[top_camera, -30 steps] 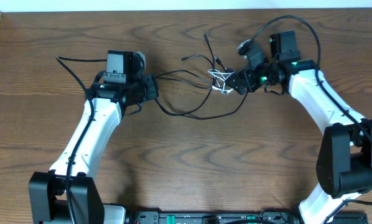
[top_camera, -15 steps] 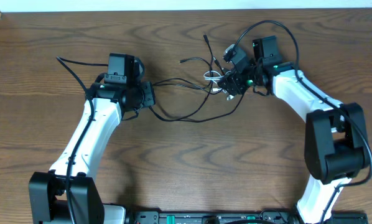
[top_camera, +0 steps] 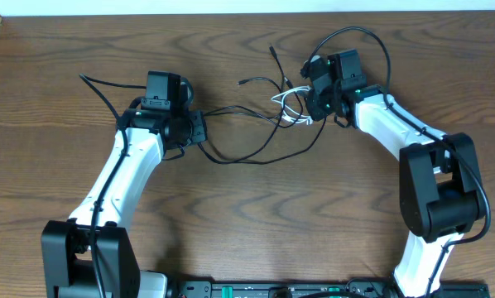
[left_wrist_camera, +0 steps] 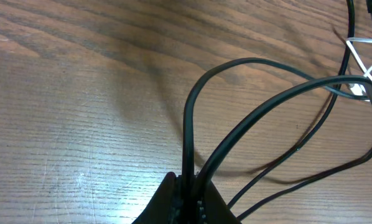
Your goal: Untangle cables
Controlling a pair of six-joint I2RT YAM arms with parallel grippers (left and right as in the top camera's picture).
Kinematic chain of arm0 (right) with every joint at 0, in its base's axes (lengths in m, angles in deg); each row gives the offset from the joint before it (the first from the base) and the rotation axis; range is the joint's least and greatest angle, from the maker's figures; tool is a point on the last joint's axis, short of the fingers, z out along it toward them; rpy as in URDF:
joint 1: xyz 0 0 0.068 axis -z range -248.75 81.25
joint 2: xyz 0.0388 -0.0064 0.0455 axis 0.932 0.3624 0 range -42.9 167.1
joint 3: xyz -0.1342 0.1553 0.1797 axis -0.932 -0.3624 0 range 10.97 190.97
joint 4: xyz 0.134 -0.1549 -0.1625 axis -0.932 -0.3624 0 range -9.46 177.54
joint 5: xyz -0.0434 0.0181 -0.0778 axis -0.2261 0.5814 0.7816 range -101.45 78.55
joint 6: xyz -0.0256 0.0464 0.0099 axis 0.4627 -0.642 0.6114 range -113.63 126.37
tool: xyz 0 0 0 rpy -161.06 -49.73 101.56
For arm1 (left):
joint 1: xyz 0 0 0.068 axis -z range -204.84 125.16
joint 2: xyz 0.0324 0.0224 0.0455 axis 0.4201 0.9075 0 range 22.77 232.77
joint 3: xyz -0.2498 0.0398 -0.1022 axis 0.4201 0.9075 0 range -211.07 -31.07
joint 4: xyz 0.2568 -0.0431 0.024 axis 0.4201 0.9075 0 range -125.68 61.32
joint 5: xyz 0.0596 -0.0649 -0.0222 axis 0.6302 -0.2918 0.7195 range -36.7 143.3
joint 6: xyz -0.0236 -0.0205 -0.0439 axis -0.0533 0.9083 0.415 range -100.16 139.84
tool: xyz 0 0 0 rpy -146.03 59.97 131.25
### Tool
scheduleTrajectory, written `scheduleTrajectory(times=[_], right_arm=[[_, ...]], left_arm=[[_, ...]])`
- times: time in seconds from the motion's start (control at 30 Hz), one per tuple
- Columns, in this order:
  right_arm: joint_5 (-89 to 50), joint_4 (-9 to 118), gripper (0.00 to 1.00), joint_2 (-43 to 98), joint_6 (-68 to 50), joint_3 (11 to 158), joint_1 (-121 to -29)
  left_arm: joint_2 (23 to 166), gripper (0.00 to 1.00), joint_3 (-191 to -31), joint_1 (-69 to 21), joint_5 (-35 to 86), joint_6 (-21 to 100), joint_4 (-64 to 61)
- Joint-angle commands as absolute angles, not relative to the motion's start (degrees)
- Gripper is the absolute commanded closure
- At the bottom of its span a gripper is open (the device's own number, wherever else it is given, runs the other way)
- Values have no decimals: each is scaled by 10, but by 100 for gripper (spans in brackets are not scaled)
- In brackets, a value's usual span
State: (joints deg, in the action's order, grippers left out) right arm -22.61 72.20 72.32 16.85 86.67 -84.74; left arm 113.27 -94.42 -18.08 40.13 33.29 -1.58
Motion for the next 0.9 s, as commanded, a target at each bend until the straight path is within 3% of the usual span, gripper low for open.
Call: scheduleTrajectory(times=[0.0,0.2,0.43,0.87], right_arm=[[-173,724,99,660,94,870,-840],[-89,721,99,522,22,870,-814],[-88,717,99,385,-23,870,-737],[-207,697,99,355,-69,870,-570]], left_arm=[[1137,92,-937,-181,409,325,-15],[1137,92,-937,-181,409,325,-15],[1137,92,-937,-181,452,340,-10],[1138,92,-937,-182,561,377,18]])
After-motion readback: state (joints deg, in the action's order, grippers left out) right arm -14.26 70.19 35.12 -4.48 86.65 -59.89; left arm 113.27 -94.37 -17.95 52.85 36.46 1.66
